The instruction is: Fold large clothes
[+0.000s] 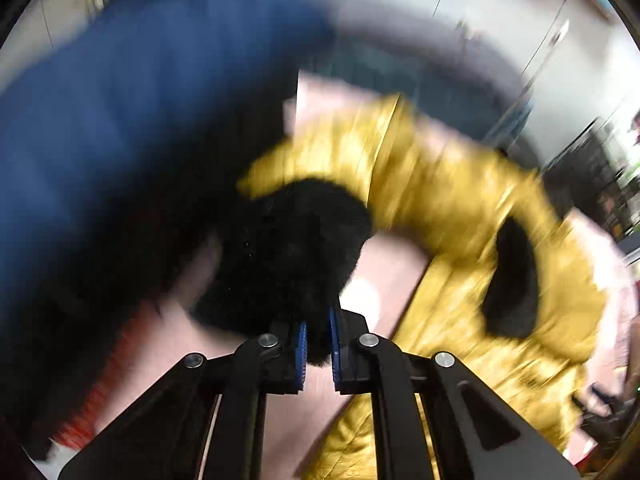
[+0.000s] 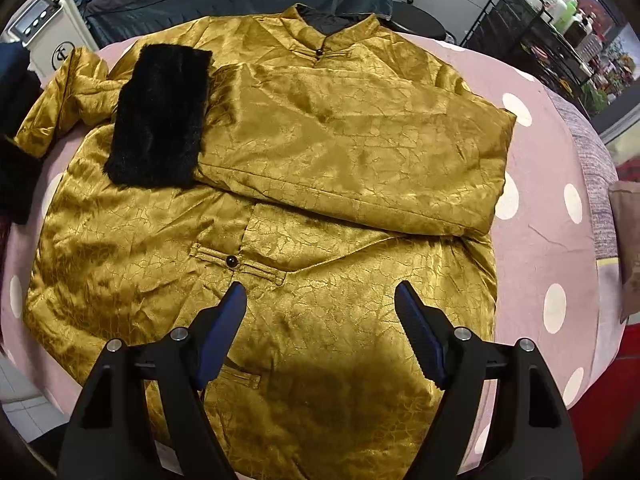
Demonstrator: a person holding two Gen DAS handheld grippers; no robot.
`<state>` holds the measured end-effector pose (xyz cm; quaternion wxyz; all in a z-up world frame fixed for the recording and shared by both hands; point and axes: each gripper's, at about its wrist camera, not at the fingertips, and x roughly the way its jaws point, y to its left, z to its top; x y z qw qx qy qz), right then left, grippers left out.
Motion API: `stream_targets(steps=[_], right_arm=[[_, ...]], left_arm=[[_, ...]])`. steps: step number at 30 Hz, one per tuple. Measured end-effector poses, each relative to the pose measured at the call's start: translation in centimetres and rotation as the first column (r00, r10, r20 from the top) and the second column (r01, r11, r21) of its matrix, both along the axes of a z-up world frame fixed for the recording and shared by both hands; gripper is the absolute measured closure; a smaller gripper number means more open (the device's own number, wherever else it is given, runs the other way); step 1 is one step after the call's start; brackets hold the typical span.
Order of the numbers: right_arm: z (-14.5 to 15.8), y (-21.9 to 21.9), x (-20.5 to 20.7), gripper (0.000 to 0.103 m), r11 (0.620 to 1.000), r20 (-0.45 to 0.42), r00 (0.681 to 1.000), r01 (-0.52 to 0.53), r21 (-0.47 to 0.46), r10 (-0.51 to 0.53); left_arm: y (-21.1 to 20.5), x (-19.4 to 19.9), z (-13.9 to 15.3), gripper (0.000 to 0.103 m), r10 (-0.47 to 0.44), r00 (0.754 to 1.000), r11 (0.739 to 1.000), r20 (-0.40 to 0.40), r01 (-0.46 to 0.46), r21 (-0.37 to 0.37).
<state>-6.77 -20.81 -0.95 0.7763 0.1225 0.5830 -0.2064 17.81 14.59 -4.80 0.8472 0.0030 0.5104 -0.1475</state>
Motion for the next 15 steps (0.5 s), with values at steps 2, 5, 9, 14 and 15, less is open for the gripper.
stream_targets(steps=[2,5,9,14,15], right_arm=[[-0.1,-0.1,0.2,0.027,1.0,0.002,1.0,0.006,0.011,-0.006],[0.0,0.2,0.6,0.027,1.0,0.011,1.0,-0.005,0.02,0.005],[0.4,1.0,1.0,0.027,0.999,0.031,0.999,-0.044,0.02,0.043],[0.6,0.7,0.7,0.027,0.999,0.042,0.999,-0.032,0.018,0.032],[0.5,0.4,0.6,0.027,0.999,0.042,0.999,-0.02,0.024,0.019]], left_arm=[[1.8,0.5,6.3,0.096,0.019,0.995,0.996,0.095,-0.011,-0.083],[5.1,1.4,14.3,0.096,0.078,0.969,0.982,0.236,-0.034,-0.183],[8.6,3.8,18.2,0.097,0.206,0.943,0.953,0.262,-0.133,-0.273],[7.3,5.2,16.3,0.097,0.213,0.959,0.953,0.188,-0.161,-0.256],[5.9,5.0,15.6,0.097,0.19,0.966,0.957,0.174,-0.143,-0.252]])
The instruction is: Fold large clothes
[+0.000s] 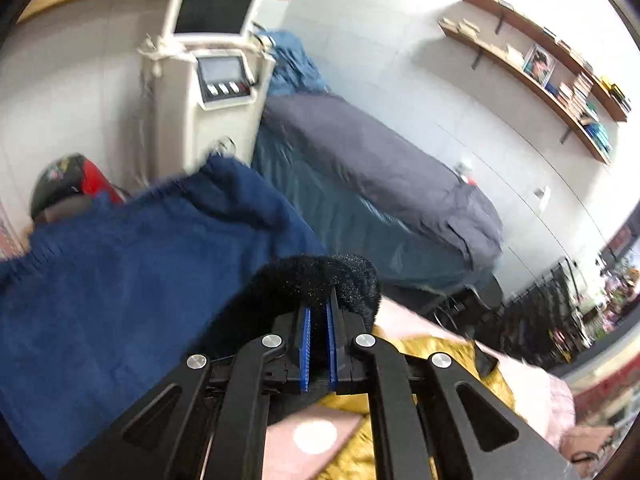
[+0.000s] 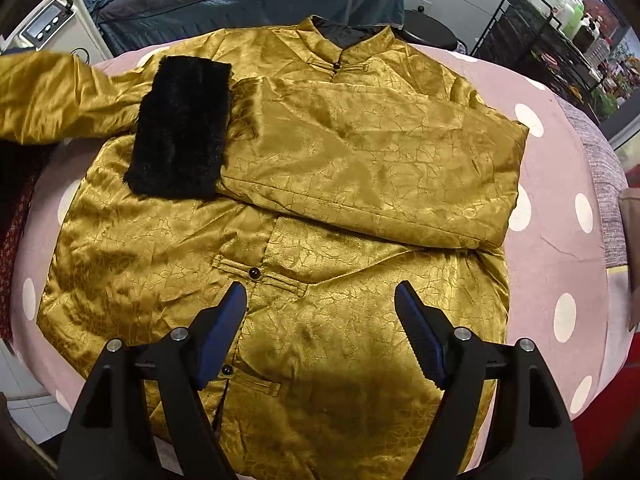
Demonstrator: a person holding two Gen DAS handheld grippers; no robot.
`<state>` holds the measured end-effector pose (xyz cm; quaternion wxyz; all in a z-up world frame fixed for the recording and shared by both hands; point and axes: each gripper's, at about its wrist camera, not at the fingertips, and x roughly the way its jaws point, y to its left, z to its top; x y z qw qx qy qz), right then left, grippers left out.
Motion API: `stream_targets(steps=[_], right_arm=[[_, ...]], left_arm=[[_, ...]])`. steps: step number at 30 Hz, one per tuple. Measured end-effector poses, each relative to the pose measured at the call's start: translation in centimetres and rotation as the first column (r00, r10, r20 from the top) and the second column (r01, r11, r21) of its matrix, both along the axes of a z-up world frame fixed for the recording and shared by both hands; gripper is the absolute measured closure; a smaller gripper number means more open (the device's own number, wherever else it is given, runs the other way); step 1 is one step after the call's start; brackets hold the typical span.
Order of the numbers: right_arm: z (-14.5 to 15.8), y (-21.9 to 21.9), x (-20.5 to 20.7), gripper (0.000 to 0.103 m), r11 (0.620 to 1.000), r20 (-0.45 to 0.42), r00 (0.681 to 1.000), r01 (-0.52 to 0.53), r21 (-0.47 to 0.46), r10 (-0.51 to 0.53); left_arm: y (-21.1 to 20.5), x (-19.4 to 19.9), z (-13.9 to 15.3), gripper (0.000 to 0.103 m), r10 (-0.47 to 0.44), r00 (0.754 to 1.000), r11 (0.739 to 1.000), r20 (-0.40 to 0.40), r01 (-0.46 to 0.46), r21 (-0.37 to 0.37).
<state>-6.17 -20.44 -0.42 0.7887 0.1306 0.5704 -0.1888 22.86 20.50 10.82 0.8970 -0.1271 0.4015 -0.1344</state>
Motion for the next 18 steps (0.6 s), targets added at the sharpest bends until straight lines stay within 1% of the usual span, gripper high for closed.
stream_targets(steps=[1,2,3,6,7,9,10,11,12,13,14,16,17,18], right_arm=[[-0.1,-0.3,0.0,0.027,1.0,-0.002,1.0,0.01,0.007,-0.01],[-0.3,-0.5,-0.1,0.027,1.0,-0.004,1.0,0.02,0.015,-0.02],[-0.4,-0.7,-0.1,0.027,0.999,-0.005,1.0,0.027,0.022,-0.027],[-0.6,-0.9,-0.2,0.027,0.999,-0.003,0.999,0.032,0.032,-0.032],[-0.6,-0.9,-0.2,0.027,0.999,-0.002,1.0,0.029,0.031,-0.029],[-0.5,-1.0,-0.4,0.027,0.999,0.004,1.0,0.027,0.031,-0.027],[-0.4,-1.1,-0.5,0.027,0.999,0.009,1.0,0.029,0.03,-0.03],[-0.3,-1.3,-0.7,0.027,0.999,0.011,0.999,0.033,0.029,-0.034],[-0.3,-1.6,-1.0,0.027,0.999,0.013,0.999,0.045,0.031,-0.045],[-0.3,-1.9,-1.2,0.027,0.998,0.013,0.998,0.056,0.034,-0.056],[-0.3,-2.2,-1.5,0.027,0.997,0.013,0.998,0.068,0.036,-0.068],[-0.6,-3.2,-2.3,0.027,0.993,0.007,0.994,0.105,0.048,-0.105],[-0.7,-3.5,-2.6,0.027,0.992,0.003,0.993,0.117,0.056,-0.117],[-0.9,-4.0,-3.0,0.027,0.988,-0.002,0.991,0.136,0.069,-0.136]], left_arm=[[-1.6,-0.4,-0.8,0.097,-0.039,0.999,0.999,-0.017,0.039,0.019],[-2.3,-0.6,-1.3,0.097,-0.069,0.997,0.997,-0.03,0.07,0.031],[-3.5,-0.9,-2.0,0.097,-0.114,0.992,0.993,-0.055,0.116,0.033],[-8.5,-2.7,-4.4,0.098,-0.242,0.961,0.97,-0.135,0.242,-0.016],[-11.1,-3.5,-5.2,0.099,-0.305,0.939,0.952,-0.158,0.301,-0.048],[-15.5,-4.8,-5.7,0.1,-0.392,0.904,0.92,-0.169,0.385,-0.074],[-17.3,-5.4,-5.5,0.1,-0.426,0.889,0.905,-0.165,0.419,-0.078],[-20.1,-6.1,-5.2,0.1,-0.475,0.866,0.88,-0.155,0.466,-0.092],[-22.0,-7.0,-4.8,0.1,-0.506,0.851,0.863,-0.144,0.495,-0.104],[-24.8,-7.8,-4.2,0.1,-0.549,0.826,0.835,-0.125,0.537,-0.12],[-26.7,-8.7,-3.9,0.1,-0.575,0.81,0.817,-0.114,0.563,-0.123],[-30.7,-10.0,-3.7,0.1,-0.631,0.768,0.775,-0.108,0.621,-0.117],[-33.0,-11.1,-4.0,0.098,-0.667,0.735,0.745,-0.122,0.658,-0.11],[-34.6,-11.9,-4.6,0.087,-0.689,0.711,0.724,-0.139,0.681,-0.109]])
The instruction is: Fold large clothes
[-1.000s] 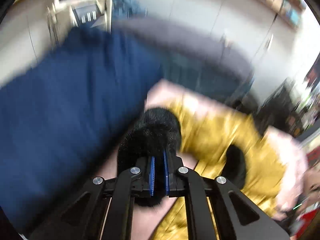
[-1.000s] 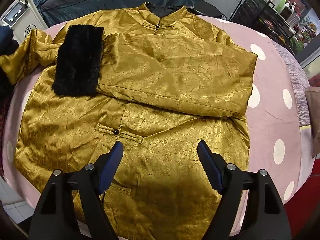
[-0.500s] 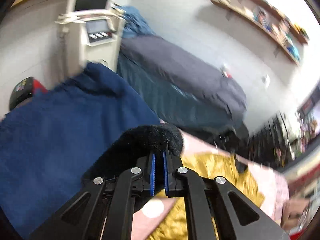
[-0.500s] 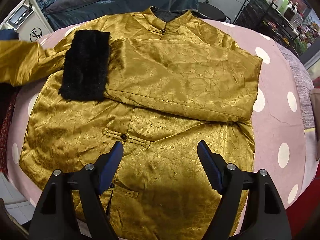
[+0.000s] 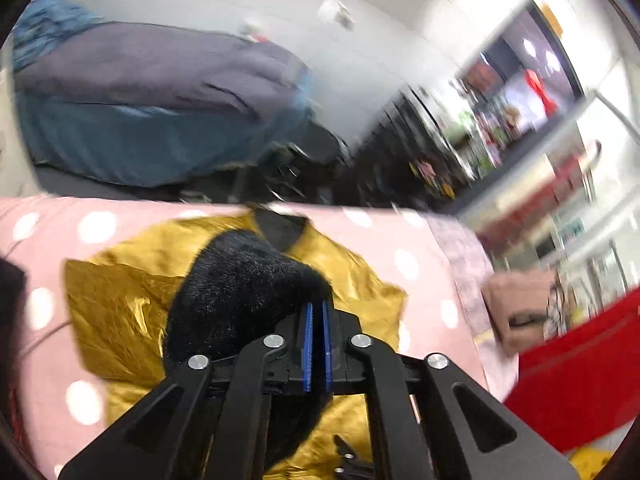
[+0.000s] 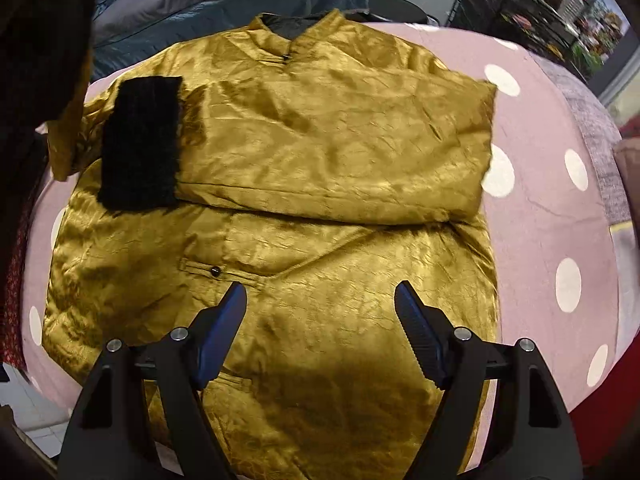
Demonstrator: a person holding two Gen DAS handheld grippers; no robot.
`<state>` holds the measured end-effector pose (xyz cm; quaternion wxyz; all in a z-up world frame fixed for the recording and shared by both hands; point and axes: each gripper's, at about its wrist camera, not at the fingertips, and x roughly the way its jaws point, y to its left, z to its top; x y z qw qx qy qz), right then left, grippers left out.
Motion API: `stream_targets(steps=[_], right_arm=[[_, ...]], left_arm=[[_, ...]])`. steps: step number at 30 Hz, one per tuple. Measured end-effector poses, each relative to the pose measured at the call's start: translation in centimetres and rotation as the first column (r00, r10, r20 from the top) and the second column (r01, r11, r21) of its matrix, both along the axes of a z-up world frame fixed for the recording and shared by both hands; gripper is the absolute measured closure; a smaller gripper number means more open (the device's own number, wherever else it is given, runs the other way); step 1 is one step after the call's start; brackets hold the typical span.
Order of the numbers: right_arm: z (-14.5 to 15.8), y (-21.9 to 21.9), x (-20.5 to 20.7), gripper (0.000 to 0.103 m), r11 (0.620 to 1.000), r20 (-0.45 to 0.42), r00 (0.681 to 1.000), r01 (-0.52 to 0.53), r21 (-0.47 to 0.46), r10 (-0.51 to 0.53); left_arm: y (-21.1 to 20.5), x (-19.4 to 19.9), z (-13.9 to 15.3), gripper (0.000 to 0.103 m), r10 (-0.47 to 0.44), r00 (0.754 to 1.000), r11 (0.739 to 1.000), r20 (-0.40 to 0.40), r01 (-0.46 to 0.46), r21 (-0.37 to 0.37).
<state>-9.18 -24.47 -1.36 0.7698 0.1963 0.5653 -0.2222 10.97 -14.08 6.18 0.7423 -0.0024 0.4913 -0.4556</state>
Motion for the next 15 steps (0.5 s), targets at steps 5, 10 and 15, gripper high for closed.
stream_targets(steps=[5,10,15], right_arm=[[-1.4,-2.5,-1.9,0.027,0.99,-0.01,0.995,0.102,0.102,-0.101],[-1.8,-3.7,-1.7,0.027,0.978,0.022,0.992,0.116,0.176,-0.122],[-2.0,-4.1,1.9,0.027,0.946,0.096,0.989,0.077,0.316,-0.112]], left_arm=[[-4.1,-3.8,-6.1,0.009,-0.031,0.999,0.989,-0.023,0.034,0.147],[-1.4,-4.2,-10.4,0.007,-0.047,0.999,0.947,0.023,0.038,0.319],[6.2,-2.4,-13.7,0.007,0.065,0.997,0.9,0.038,-0.075,0.43]])
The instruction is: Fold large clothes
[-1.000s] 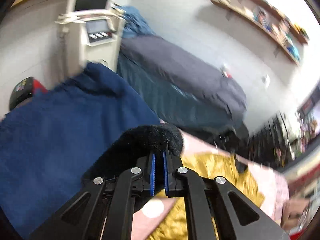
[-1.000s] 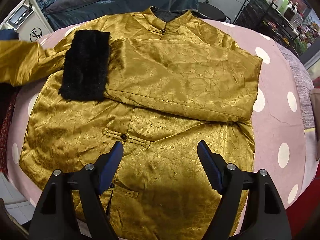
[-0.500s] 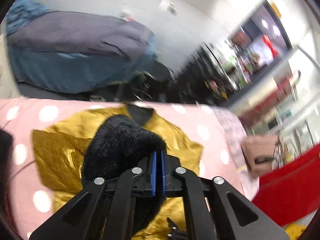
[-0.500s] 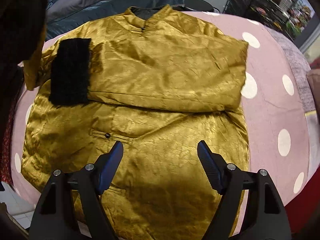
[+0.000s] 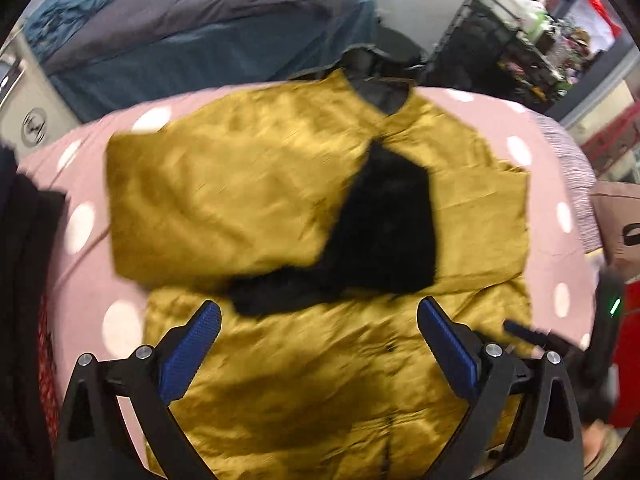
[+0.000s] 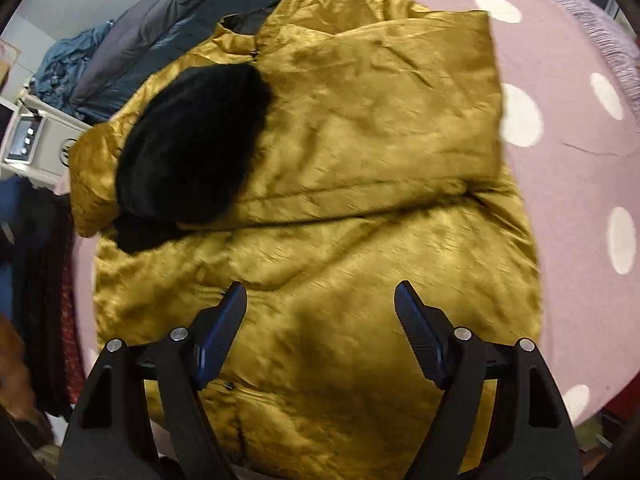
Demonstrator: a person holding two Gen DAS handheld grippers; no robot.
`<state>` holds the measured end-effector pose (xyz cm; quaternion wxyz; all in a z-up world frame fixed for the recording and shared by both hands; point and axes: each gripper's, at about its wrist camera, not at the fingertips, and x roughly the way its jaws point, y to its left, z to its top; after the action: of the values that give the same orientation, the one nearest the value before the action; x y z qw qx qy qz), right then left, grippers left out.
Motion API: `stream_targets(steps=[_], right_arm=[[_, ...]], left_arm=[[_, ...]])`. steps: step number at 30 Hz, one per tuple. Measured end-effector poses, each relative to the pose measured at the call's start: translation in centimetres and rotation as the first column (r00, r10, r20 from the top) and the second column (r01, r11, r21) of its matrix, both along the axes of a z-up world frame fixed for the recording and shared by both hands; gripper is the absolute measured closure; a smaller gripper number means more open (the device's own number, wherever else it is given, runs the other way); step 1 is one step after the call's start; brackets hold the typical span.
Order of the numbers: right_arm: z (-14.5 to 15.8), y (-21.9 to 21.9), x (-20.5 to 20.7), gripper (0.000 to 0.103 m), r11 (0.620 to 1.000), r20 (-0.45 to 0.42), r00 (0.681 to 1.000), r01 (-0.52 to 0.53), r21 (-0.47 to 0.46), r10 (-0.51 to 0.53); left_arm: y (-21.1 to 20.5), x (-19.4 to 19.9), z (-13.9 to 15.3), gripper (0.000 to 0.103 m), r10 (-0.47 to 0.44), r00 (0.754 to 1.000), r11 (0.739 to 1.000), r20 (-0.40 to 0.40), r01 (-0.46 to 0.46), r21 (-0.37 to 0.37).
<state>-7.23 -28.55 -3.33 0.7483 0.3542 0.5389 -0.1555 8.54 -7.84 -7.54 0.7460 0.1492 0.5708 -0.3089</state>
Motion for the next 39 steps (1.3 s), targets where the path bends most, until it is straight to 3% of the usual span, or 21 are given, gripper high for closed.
stream_targets(steps=[4,7,12,13,14,16,20,25,28,31,34,36,38,39], right_arm=[[0.1,0.3,4.1,0.027,0.997,0.057,0.998,-0.014,0.078,0.009],[0.2,0.4,7.3,0.027,0.996,0.076,0.997,-0.018,0.092,0.011],[-1.0,0.8,11.3,0.027,0.991,0.063,0.998,-0.032,0.134,0.024],[-1.4,0.9,11.8,0.037,0.99,0.058,0.998,-0.037,0.133,0.029],[-1.6,1.1,12.4,0.056,0.988,0.055,0.998,-0.052,0.145,0.044],[-1.0,1.3,13.3,0.079,0.988,0.065,0.996,-0.068,0.135,0.059],[3.8,0.9,13.7,0.091,0.997,0.166,0.983,-0.082,0.005,0.08],[11.2,-1.8,11.6,0.092,0.988,0.277,0.96,0.002,-0.155,0.041],[12.6,-3.7,9.6,0.092,0.978,0.276,0.961,0.03,-0.208,0.029],[10.4,-5.2,7.9,0.092,0.972,0.175,0.984,0.015,-0.233,0.027],[5.9,-5.9,6.6,0.091,0.984,0.046,0.999,-0.008,-0.179,0.016],[2.5,-6.0,6.1,0.084,0.987,-0.064,0.998,-0.013,-0.16,0.003],[1.0,-6.1,5.4,0.054,0.988,-0.108,0.994,0.004,-0.156,-0.021],[0.9,-6.1,4.9,0.045,0.985,-0.118,0.992,0.022,-0.174,-0.043]], left_arm=[[5.5,0.2,-1.5,0.007,0.088,0.996,0.995,0.036,-0.089,0.044],[9.0,0.0,-2.7,0.007,0.128,0.992,0.99,0.0,-0.127,0.053],[11.5,-0.4,-3.5,0.007,0.16,0.987,0.985,-0.021,-0.158,0.07],[11.6,-0.3,-3.7,0.007,0.161,0.987,0.985,-0.024,-0.159,0.071],[11.6,-0.3,-3.6,0.007,0.164,0.986,0.985,-0.026,-0.162,0.067],[11.6,-0.3,-3.5,0.007,0.166,0.986,0.984,-0.022,-0.164,0.063],[11.4,-0.3,-3.2,0.007,0.157,0.988,0.986,-0.002,-0.156,0.064],[11.1,0.1,-3.2,0.007,0.159,0.987,0.985,-0.008,-0.158,0.064],[11.1,0.4,-2.9,0.007,0.159,0.987,0.986,-0.002,-0.158,0.048],[10.6,0.8,-2.8,0.007,0.146,0.989,0.988,0.011,-0.146,0.044],[10.0,1.2,-2.8,0.007,0.13,0.991,0.99,0.021,-0.131,0.051],[9.3,1.5,-3.0,0.007,0.111,0.993,0.991,0.04,-0.114,0.068],[8.5,1.9,-3.0,0.007,0.095,0.994,0.992,0.06,-0.099,0.084],[8.1,2.2,-3.0,0.007,0.085,0.994,0.991,0.071,-0.091,0.095]])
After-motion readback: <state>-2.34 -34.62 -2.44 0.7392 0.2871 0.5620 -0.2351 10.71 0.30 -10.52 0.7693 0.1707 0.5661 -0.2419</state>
